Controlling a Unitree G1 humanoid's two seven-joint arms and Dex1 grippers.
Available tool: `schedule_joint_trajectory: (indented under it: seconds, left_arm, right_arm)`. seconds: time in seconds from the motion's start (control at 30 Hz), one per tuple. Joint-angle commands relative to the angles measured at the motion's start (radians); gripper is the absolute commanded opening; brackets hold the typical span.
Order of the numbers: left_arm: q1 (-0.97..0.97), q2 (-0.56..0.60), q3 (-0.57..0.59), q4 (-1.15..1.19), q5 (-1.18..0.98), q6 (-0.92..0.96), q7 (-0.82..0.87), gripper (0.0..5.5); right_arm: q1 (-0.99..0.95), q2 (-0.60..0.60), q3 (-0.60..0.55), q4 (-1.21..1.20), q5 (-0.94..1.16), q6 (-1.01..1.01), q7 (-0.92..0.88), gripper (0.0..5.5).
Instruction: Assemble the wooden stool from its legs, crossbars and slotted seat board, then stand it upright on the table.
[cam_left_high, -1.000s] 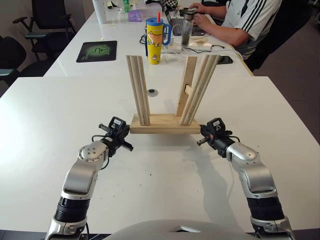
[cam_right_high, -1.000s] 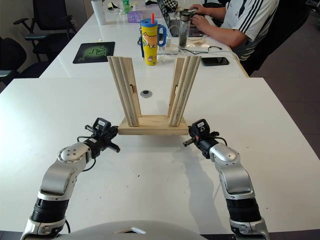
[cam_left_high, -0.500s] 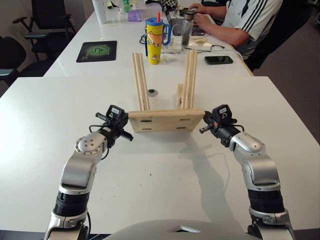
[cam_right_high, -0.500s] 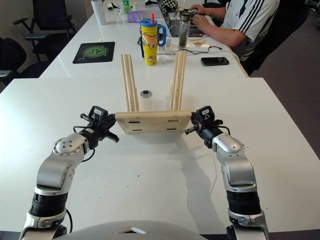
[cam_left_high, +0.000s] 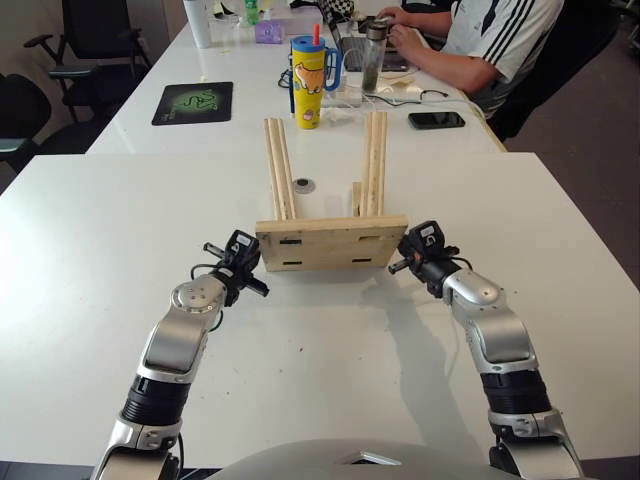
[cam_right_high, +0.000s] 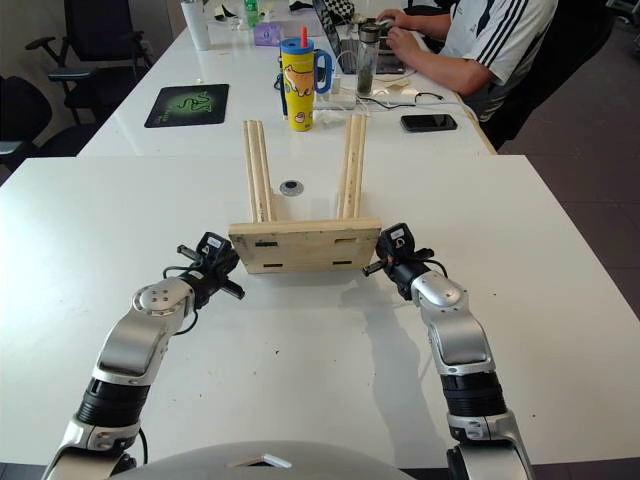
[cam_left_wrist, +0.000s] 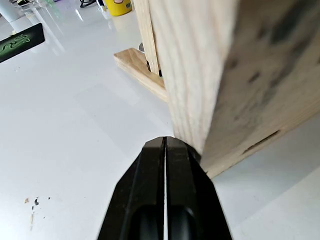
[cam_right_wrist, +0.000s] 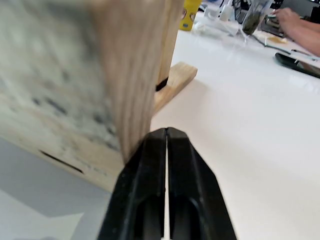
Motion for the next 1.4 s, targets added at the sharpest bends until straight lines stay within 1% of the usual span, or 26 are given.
schedule_joint_trajectory:
  seconds: [0.03,0.2,0.33,0.47,0.63,0.8,0.97,1.03,1.23,1.4]
  left_arm:
    - [-0.023,-0.035,-0.059,0.132,0.029,-0.092,0.001,0.02]
    - [-0.019,-0.059,-0.071,0.225,0.042,-0.172,0.003,0.02]
    - [-0.031,-0.071,-0.073,0.237,0.045,-0.214,-0.005,0.02]
    - [-0.045,-0.082,-0.086,0.172,0.037,-0.227,-0.025,0.02]
    - [-0.087,-0.091,-0.107,0.01,0.011,-0.179,-0.059,0.02]
    - [-0.174,-0.1,-0.061,-0.143,-0.029,-0.086,-0.054,0.02]
    - [-0.253,-0.106,-0.014,-0.236,-0.045,-0.016,-0.05,0.02]
    - [-0.279,-0.131,0.018,-0.251,-0.068,0.006,-0.038,0.02]
    - [-0.322,-0.17,0.065,-0.262,-0.085,0.015,-0.013,0.02]
    - [-0.299,-0.168,0.068,-0.236,-0.072,-0.007,-0.016,0.02]
  right_arm:
    - [-0.056,0.015,0.036,0.107,-0.016,-0.053,0.008,0.0]
    - [-0.083,0.015,0.073,0.206,-0.027,-0.109,0.041,0.0]
    - [-0.058,0.027,0.096,0.194,-0.025,-0.13,0.055,0.0]
    - [-0.05,0.052,0.104,0.148,-0.011,-0.126,0.047,0.0]
    - [-0.104,0.089,0.091,0.016,0.025,-0.064,0.029,0.0]
    - [-0.192,0.1,0.065,-0.113,0.055,0.028,0.023,0.0]
    - [-0.286,0.101,0.019,-0.205,0.08,0.108,0.012,0.0]
    - [-0.317,0.102,0.004,-0.221,0.086,0.126,0.009,0.0]
    - [-0.381,0.103,-0.041,-0.23,0.096,0.153,-0.003,0.0]
    - [-0.38,0.1,-0.054,-0.202,0.08,0.161,-0.014,0.0]
